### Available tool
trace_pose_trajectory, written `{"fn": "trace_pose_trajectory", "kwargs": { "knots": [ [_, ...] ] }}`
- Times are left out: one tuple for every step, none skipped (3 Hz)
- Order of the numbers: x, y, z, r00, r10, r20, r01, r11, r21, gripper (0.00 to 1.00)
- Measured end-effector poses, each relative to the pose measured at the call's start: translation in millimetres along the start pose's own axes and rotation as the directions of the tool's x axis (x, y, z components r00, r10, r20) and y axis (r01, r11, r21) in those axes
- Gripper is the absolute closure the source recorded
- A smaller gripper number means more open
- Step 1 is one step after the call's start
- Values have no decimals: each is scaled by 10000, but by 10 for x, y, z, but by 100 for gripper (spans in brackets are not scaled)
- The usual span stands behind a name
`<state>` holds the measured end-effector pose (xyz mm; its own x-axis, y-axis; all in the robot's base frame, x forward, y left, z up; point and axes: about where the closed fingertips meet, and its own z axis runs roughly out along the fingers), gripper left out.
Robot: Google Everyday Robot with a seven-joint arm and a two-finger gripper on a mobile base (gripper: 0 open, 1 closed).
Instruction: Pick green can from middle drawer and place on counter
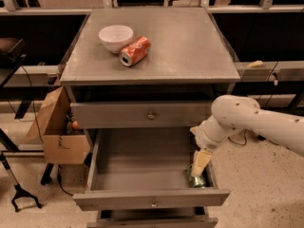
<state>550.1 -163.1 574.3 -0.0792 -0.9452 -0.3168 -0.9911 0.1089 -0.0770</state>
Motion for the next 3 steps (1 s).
{"fn": "trace_pose_trajectory", "kwargs": {
  "knots": [
    [351,-31,333,9966,465,-675,-473,9988,-100,0],
    [654,-107,624,9947,25,-1024,-3,9998,210,0],
    [742,-164,774,9909,-693,-1153,751,9961,463,0]
  ]
}}
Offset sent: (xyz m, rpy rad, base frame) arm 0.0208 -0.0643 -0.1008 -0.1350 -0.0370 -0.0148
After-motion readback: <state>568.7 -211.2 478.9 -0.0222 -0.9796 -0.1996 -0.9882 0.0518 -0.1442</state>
